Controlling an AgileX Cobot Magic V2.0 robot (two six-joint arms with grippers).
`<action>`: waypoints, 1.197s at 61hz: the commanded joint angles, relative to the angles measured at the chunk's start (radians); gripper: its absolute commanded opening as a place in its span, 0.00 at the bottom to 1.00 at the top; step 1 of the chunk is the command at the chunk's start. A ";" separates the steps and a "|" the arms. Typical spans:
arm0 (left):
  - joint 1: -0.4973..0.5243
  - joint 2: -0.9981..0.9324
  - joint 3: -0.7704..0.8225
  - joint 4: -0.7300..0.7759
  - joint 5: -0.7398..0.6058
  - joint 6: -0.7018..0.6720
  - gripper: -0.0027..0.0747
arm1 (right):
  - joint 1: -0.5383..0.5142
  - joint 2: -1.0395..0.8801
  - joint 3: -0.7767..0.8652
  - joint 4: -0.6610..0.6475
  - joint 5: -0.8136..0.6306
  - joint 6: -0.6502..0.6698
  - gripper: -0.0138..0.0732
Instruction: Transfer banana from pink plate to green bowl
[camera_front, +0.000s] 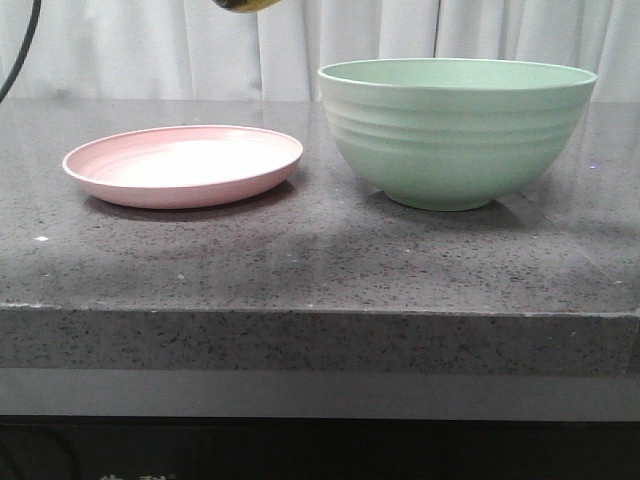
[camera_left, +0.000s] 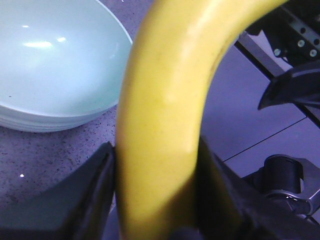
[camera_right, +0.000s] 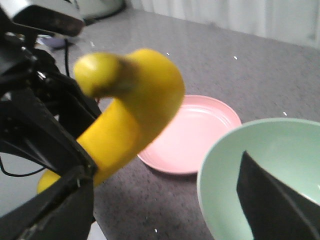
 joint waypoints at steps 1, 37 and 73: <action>-0.005 -0.028 -0.025 -0.077 0.002 0.004 0.29 | 0.001 0.044 -0.037 0.218 0.058 -0.206 0.85; -0.005 -0.028 -0.025 -0.091 0.006 0.004 0.29 | 0.129 0.274 -0.097 0.535 0.208 -0.554 0.85; -0.005 -0.028 -0.025 -0.091 0.006 0.004 0.29 | 0.129 0.277 -0.144 0.535 0.193 -0.552 0.53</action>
